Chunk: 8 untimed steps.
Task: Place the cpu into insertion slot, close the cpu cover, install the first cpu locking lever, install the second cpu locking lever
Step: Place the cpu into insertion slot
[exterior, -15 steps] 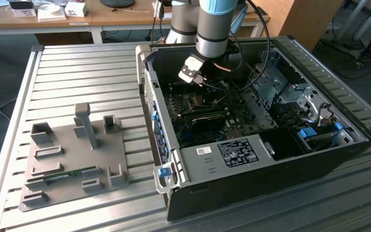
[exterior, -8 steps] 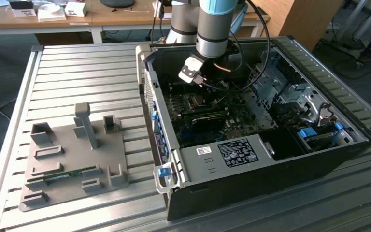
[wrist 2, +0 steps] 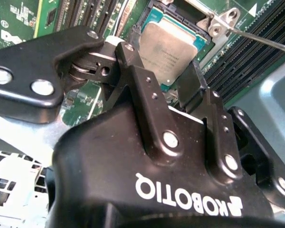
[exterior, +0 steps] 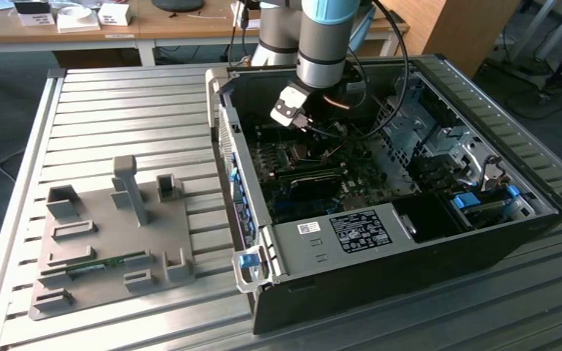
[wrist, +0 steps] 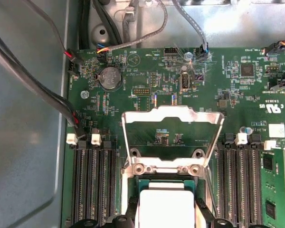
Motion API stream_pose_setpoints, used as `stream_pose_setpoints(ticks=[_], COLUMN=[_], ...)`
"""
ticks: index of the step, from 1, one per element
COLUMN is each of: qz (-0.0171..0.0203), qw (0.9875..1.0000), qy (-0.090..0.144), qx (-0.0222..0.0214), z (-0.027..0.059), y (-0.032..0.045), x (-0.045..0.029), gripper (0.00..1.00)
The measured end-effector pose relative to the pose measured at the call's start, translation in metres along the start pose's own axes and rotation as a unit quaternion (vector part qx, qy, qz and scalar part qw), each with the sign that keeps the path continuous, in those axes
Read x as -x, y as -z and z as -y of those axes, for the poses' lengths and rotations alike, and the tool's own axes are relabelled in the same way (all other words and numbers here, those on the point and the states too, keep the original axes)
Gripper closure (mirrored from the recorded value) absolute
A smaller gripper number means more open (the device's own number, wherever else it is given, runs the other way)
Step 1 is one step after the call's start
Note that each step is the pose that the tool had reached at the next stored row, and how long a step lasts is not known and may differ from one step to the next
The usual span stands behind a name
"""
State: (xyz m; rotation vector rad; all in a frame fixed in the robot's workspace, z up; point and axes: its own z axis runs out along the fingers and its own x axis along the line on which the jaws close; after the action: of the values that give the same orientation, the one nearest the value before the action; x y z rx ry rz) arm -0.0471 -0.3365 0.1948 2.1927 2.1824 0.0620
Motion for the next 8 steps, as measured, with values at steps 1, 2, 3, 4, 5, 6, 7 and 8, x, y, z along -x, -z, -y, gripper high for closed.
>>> stream_pose_setpoints(ticks=[1,2,3,4,5,6,7,8], qz=[-0.0001,-0.0001,-0.0001,-0.0001,-0.0002,-0.0004,-0.0007,-0.0011], qw=[1.0000,1.0000,1.0000,1.0000,1.0000,1.0000,1.0000,1.0000], qy=[0.000,0.000,0.000,0.000,0.000,0.000,0.000,0.000], qx=[0.0000,0.0000,0.0001,0.0001,0.0000,0.0001,0.0001,0.0001], z=[0.0000,0.0001,0.0003,0.0003,0.0003,0.0003,0.0003,0.0004], y=[-0.0001,-0.0001,-0.0001,-0.0001,-0.0001,-0.0001,-0.0002,-0.0001], x=[0.0000,0.0000,0.0000,-0.0001,0.0000,-0.0001,-0.0001,-0.0002], gripper=[0.46,0.46,0.46,0.46,0.46,0.46,0.46,0.46])
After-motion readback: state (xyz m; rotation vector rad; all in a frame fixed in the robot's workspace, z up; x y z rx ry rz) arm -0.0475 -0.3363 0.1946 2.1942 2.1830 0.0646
